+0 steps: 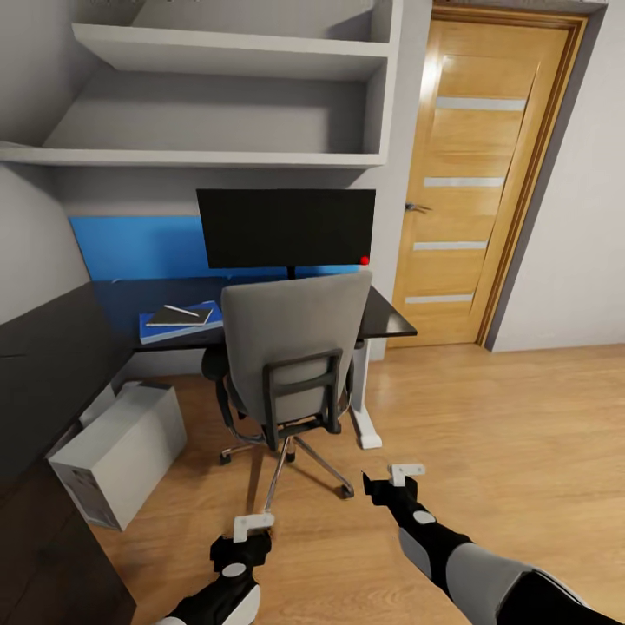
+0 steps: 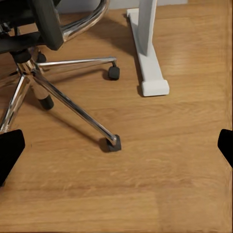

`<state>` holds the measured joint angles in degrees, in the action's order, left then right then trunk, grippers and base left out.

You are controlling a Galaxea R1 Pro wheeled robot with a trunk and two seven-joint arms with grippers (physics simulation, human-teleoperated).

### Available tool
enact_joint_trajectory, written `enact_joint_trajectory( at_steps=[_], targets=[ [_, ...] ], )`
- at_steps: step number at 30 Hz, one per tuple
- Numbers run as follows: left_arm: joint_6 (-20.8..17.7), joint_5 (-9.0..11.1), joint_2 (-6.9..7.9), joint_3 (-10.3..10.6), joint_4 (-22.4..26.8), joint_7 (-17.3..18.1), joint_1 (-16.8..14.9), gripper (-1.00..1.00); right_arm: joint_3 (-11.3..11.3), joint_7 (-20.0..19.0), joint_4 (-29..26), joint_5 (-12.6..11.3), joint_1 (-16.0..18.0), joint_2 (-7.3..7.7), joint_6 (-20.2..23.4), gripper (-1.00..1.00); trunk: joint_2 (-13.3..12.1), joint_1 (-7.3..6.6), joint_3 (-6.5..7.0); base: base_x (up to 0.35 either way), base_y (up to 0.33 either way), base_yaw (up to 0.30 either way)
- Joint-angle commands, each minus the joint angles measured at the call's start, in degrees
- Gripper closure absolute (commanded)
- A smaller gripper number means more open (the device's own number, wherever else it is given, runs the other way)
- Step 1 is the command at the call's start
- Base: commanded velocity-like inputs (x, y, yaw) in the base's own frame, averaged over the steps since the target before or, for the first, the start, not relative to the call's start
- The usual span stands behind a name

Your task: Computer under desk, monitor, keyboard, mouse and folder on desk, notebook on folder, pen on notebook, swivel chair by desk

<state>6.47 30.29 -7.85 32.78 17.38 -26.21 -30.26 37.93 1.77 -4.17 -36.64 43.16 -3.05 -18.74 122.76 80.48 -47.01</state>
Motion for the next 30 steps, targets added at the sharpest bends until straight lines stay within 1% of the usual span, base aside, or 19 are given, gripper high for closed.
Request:
enact_joint_trajectory(
  at_steps=[1,2,4,6,7,8,10,11,13,14,15,16,17,20,24,25,30],
  targets=[
    [1.0,0.6,-0.04,0.5,-1.0,-0.3,-0.1,-1.00,0.5,0.2,0.6,-0.4,0.0,-0.02,-0.7,-1.00,-0.4,-0.24,0.13,0.000,0.000,0.000],
    [2.3,0.6,-0.13,0.5,-3.3,-0.2,-0.1,-1.00,0.5,0.2,2.0,-0.4,-0.4,0.00,-2.6,-1.00,-0.8,-0.46,0.31,0.000,0.000,0.000],
    [2.9,0.6,-0.17,0.5,-4.7,-0.2,-0.1,-1.00,0.5,0.2,2.9,-0.4,-0.9,0.04,-4.1,-1.00,-1.6,-0.90,0.67,0.000,0.000,0.000],
    [3.5,0.6,-0.21,0.5,-7.4,-0.2,-0.1,-1.00,0.4,0.3,4.4,-0.4,-2.3,0.19,-7.5,-1.00,-2.4,-1.34,1.03,0.000,0.000,0.000],
    [3.6,0.6,-0.21,0.5,-8.1,-0.2,-0.1,-1.00,0.3,0.3,4.6,-0.4,-2.7,0.27,-8.4,-1.00,-2.8,-1.55,1.21,0.000,0.000,0.000],
    [4.8,0.6,-0.23,0.5,-10.8,-0.2,-0.1,-1.00,0.3,0.6,5.1,-0.7,-4.6,1.03,-11.5,-1.00,-3.2,-1.77,1.39,0.000,0.000,0.000],
    [6.1,0.6,-0.23,0.5,-12.4,-0.2,-0.1,-1.00,0.3,0.7,5.2,-1.2,-5.6,1.38,-12.5,-1.00,-4.0,-2.21,1.75,0.000,0.000,0.000],
    [7.6,0.7,-0.15,0.4,-13.8,-0.2,-0.1,-1.00,0.3,0.8,5.3,-1.7,-6.6,1.60,-13.3,-1.00,-4.4,-2.43,1.93,0.000,0.000,0.000],
    [8.9,0.8,-0.04,0.3,-14.7,-0.2,0.0,-1.00,0.3,0.9,5.3,-2.2,-7.6,1.76,-13.9,-1.00,-5.2,-2.87,2.29,0.000,0.000,0.000],
    [11.7,0.8,1.21,0.0,-16.1,-0.2,4.6,-1.00,0.3,1.0,5.4,-3.0,-11.0,2.00,-15.9,-1.00,-5.6,-3.09,2.47,0.000,0.000,0.000],
    [12.2,0.8,1.29,0.0,-16.1,-0.2,4.9,-1.00,0.3,1.0,5.4,-3.0,-11.3,2.03,-16.0,-1.00,-6.0,-3.31,2.65,0.000,0.000,0.000],
    [13.5,0.7,1.41,0.0,-16.1,-0.2,5.6,-1.00,0.3,1.0,5.4,-3.1,-11.9,2.10,-16.1,-1.00,-6.4,-3.53,2.83,0.000,0.000,0.000],
    [17.6,0.7,1.48,0.1,-16.2,-0.2,7.1,-1.00,0.2,1.0,5.5,-3.1,-13.9,2.40,-16.2,-1.00,-6.8,-3.75,3.01,0.000,0.000,0.000],
    [18.7,0.7,1.49,0.1,-16.2,-0.2,7.6,-1.00,0.2,1.0,5.5,-3.2,-15.1,2.58,-16.2,-1.00,-8.0,-4.41,3.54,0.000,0.000,0.000],
    [19.2,0.7,1.51,0.1,-16.2,-0.2,8.5,-1.00,0.2,1.0,5.5,-3.2,-15.8,2.66,-16.2,-1.00,-9.6,-5.29,4.26,0.000,0.000,0.000],
    [19.5,0.7,1.52,0.2,-16.2,-0.2,9.7,-1.00,0.3,1.0,5.5,-3.3,-16.2,2.59,-16.2,-1.00,-10.0,-5.51,4.44,0.000,0.000,0.000],
    [19.6,0.7,1.67,0.0,-16.2,-0.2,10.3,-1.00,0.3,1.0,5.5,-3.4,-16.3,2.30,-16.2,-1.00,-12.0,-6.61,5.34,0.000,0.000,0.000]
  ],
)
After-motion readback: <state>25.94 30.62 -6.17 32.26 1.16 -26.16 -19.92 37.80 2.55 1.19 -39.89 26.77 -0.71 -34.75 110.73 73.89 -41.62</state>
